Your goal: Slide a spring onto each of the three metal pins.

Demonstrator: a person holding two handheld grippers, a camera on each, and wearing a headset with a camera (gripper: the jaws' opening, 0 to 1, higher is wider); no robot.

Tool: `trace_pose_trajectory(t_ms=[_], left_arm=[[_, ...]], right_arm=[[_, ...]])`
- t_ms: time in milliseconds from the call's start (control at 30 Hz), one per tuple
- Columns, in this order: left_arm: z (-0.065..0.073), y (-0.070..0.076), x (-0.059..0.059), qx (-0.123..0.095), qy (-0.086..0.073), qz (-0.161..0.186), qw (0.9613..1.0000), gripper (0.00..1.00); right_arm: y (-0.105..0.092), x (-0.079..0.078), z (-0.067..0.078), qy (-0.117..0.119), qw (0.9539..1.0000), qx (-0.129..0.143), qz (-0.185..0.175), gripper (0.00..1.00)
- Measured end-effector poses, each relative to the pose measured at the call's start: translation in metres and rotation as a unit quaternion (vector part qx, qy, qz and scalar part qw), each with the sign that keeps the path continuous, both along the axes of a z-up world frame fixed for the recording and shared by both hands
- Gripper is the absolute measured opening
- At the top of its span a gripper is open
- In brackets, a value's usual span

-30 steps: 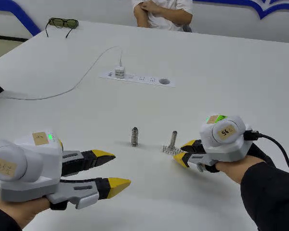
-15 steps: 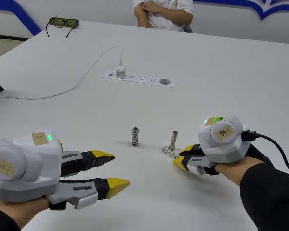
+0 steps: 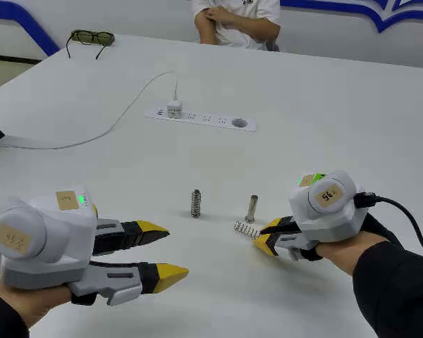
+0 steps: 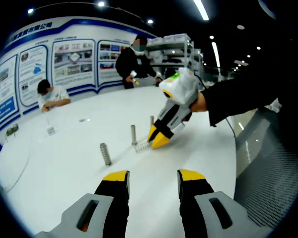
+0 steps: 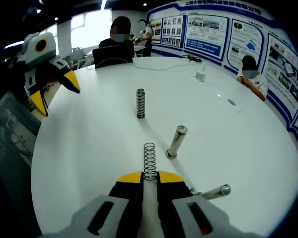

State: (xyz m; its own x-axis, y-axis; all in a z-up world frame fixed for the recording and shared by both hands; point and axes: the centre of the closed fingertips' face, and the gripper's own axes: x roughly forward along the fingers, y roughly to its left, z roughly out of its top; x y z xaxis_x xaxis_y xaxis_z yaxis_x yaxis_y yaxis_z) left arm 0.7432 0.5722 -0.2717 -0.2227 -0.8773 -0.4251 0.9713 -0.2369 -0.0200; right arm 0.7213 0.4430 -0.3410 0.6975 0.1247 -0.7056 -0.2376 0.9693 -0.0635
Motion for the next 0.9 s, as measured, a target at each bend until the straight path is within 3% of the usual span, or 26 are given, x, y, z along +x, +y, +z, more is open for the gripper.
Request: trace_pose_trajectory(t_ms=[167,467,900], left_arm=[[-0.001,-0.011,-0.004,0.007,-0.013,-0.023,0.9996,0.39],[-0.003,-0.029,-0.019,0.014,-0.043,-0.074,0.9962,0.38],[-0.002,-0.036,-0.031,0.008,-0.072,-0.11,0.9913,0.33]], right_arm=[[0.006,-0.007,0.004,0.004,0.9999,0.005,0.011,0.11],[0.033,-0.019,0.037,-0.007,0.9974,-0.003,0.071,0.11],[0.071,-0.03,0.06,-0.001,0.9881,-0.013,0.153,0.11]])
